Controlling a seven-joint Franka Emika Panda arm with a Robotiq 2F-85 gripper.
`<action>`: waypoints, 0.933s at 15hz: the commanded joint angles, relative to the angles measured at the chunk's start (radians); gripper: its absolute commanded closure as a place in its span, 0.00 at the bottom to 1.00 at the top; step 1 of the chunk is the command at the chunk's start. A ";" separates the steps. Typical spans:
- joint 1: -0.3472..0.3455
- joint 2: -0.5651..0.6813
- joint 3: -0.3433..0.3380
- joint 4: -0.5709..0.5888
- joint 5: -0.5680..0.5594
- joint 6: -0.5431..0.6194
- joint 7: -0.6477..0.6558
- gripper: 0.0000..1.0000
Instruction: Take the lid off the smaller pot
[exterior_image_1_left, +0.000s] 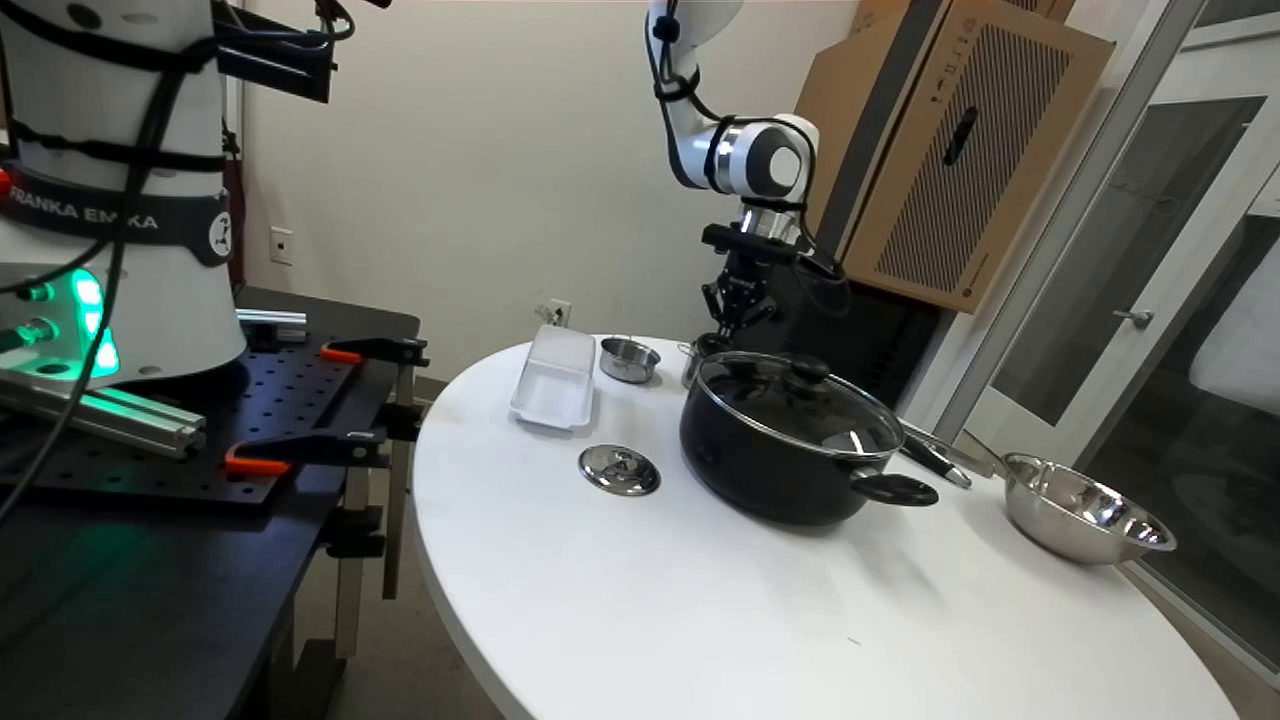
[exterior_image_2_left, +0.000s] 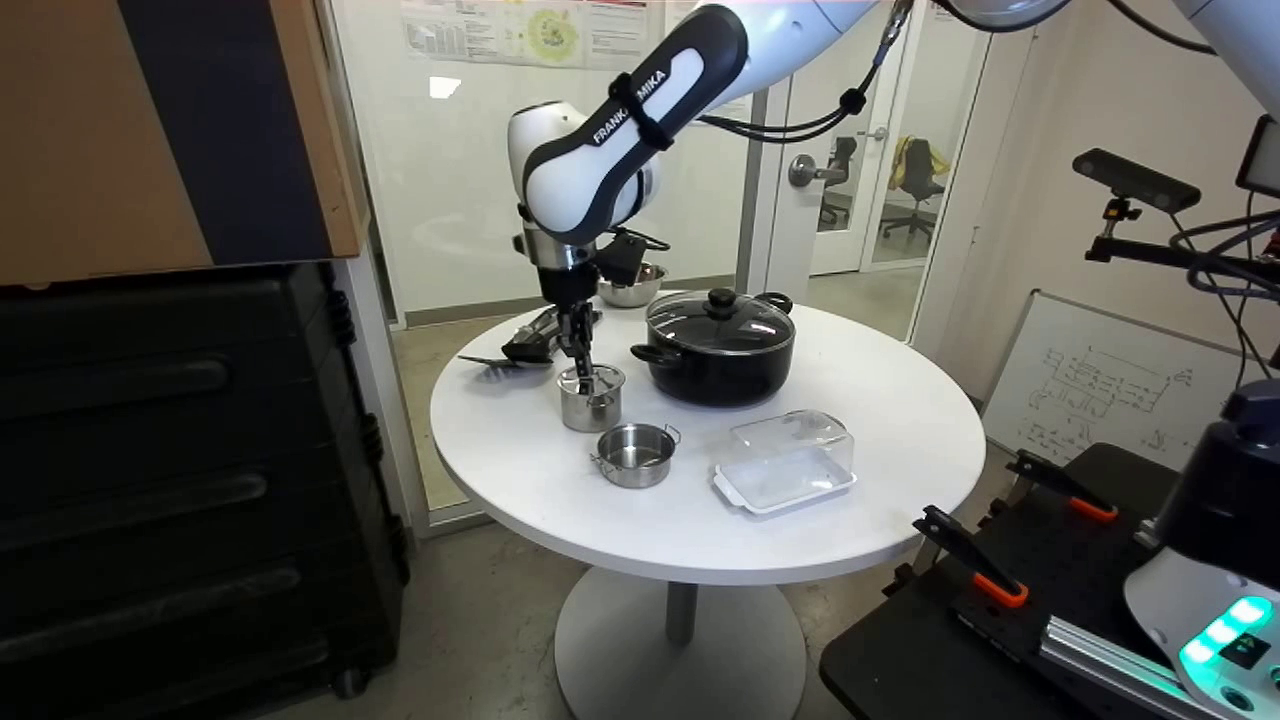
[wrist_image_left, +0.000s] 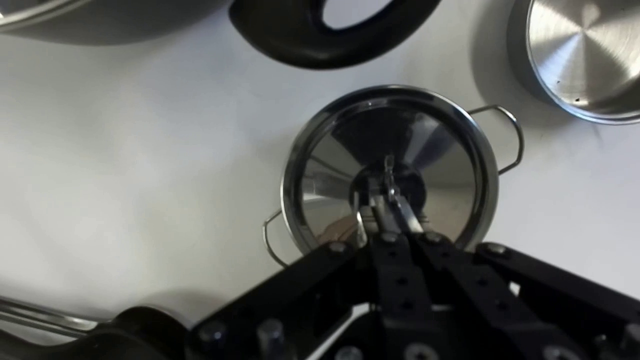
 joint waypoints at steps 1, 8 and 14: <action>0.016 0.005 -0.015 0.027 -0.014 -0.028 0.037 1.00; -0.023 -0.162 0.040 -0.088 0.015 0.024 -0.022 1.00; -0.090 -0.418 0.053 -0.314 0.050 0.079 -0.051 1.00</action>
